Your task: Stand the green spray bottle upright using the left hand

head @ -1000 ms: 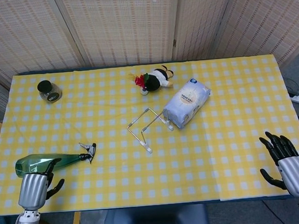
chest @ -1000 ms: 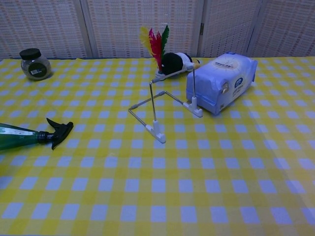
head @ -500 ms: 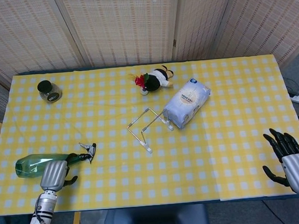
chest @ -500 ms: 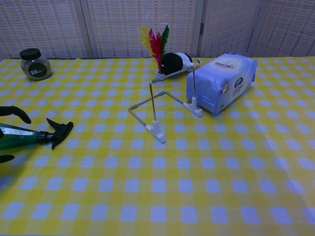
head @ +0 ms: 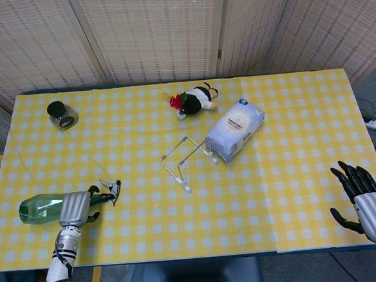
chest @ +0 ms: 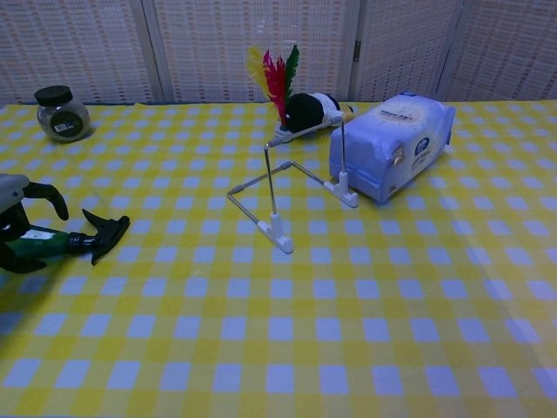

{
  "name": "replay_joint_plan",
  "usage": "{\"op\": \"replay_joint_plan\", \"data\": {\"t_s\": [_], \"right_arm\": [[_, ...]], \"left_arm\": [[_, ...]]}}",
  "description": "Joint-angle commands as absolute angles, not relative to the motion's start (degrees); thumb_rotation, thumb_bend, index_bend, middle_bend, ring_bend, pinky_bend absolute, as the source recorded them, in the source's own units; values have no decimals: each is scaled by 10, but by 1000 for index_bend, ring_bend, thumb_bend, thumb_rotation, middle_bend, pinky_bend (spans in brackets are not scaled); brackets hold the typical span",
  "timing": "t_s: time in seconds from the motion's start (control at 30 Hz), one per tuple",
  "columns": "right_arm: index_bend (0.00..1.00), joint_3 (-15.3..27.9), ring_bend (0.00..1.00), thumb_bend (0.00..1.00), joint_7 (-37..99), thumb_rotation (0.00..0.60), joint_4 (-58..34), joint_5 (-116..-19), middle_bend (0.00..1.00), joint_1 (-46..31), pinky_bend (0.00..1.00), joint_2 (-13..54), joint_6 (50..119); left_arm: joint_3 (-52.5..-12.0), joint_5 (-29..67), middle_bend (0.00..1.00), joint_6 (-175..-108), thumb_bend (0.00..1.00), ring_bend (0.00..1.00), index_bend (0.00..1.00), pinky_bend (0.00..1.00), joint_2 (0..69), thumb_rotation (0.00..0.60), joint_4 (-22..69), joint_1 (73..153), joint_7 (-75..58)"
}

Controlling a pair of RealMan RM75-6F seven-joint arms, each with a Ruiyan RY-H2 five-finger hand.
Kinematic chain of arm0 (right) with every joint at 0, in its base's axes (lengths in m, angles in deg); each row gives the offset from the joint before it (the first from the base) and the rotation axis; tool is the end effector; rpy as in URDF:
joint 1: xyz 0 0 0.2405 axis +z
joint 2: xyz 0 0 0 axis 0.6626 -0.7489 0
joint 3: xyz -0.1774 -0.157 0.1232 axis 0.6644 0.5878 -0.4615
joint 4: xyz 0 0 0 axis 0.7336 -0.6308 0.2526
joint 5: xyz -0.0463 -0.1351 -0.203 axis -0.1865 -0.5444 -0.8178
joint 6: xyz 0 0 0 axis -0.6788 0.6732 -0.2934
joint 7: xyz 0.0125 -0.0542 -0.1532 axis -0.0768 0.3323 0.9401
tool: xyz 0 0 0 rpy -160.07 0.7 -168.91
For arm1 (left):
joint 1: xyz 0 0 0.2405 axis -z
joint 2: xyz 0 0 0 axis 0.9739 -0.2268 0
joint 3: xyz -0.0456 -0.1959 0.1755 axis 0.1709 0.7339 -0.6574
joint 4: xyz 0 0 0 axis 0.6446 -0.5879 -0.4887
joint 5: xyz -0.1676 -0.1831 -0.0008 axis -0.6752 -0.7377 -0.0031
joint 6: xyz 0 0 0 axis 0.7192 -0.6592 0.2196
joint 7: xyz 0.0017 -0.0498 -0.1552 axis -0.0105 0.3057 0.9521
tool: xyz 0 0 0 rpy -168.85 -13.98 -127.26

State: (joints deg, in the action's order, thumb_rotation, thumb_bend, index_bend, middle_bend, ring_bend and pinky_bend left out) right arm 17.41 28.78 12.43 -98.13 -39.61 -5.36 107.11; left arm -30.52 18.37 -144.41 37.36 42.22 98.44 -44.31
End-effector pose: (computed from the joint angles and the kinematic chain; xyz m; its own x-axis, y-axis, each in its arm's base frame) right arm -0.3171 -0.1691 0.1435 0.3518 -0.0699 0.9335 -0.9345 -0.0847 0.3459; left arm -0.2604 0.2990 -0.0230 0.5251 0.2513 0.8131 0.8431 -0.0237 -0.5372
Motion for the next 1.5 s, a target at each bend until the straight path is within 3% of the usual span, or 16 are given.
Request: {"op": "replay_joint_plan", "data": {"t_s": [0.03,0.43,1.07,1.5], "right_arm": [[0,175,0,352,291,600,125,-982,0,-396,0,-52,1071],[0,174,0,352,283,600,126,-978,0,-394,0,-55,1067],[0,175,0,352,256,600,120,-988,0,-398,0,-65,1081],[0,175,0,352,257,600,121,-989,0,-398,0,-65,1082]], "left_arm": [[-303,170,1000,-1447,255,1000,375,1000,377,600,421,992,-456],[-293,89,1000,-1458,257,1000,407,1000,397,600,420,1029,-532],[-284,4,1000,-1455,261,1000,441,1000,432,600,367,1074,-548],[-289,2,1000,-1475,533,1000,591,1000,450,600,345,1080,-536]]}}
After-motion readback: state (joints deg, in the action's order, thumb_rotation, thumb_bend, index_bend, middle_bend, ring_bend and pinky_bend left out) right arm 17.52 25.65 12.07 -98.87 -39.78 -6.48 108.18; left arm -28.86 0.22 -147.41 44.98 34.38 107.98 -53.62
